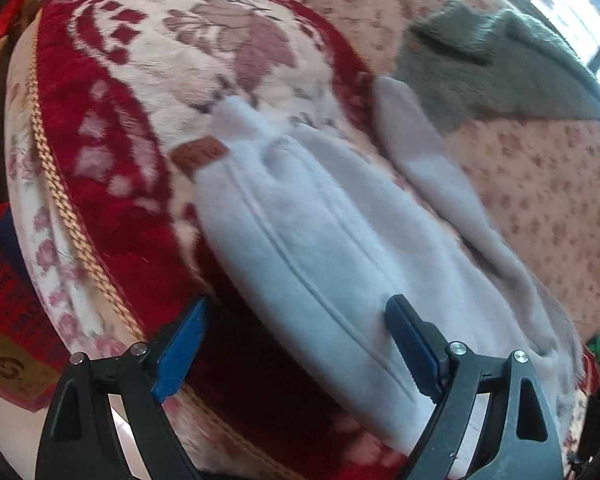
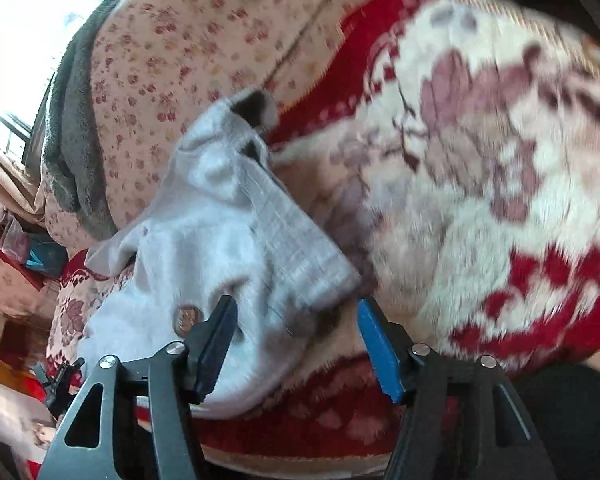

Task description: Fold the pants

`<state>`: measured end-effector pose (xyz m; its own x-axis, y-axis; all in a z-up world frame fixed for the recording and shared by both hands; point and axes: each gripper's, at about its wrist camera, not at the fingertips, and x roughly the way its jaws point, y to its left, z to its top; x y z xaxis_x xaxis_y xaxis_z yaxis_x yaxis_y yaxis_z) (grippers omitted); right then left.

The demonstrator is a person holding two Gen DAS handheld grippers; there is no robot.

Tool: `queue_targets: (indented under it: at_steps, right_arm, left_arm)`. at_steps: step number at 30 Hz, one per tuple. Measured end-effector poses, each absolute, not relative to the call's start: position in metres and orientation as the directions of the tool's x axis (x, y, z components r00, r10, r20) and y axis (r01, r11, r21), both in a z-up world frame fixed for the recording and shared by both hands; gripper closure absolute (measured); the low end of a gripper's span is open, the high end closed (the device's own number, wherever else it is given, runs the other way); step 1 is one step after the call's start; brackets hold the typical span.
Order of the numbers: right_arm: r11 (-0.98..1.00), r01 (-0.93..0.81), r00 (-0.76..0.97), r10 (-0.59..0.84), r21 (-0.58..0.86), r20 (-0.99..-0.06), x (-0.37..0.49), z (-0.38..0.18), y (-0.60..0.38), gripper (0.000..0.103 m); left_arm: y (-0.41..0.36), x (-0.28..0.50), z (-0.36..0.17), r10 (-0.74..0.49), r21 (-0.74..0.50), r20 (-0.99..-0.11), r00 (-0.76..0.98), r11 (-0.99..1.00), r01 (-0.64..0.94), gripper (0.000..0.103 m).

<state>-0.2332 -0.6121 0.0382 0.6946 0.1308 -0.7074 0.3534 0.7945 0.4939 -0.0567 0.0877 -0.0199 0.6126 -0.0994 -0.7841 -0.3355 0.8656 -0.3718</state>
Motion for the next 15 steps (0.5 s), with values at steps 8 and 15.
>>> queue_targets:
  at_steps: [8, 15]
  right_arm:
    - [0.898, 0.140, 0.677, 0.221, 0.417, -0.702, -0.177, 0.044, -0.549, 0.034]
    - [0.935, 0.180, 0.580, 0.150, 0.305, -0.800, -0.149, 0.010, -0.542, 0.033]
  left_arm:
    - [0.089, -0.049, -0.031, -0.013, -0.238, -0.836, 0.549, 0.909, -0.341, 0.015]
    - [0.082, -0.062, -0.013, 0.068, -0.144, -0.830, 0.554, 0.933, -0.331, 0.014]
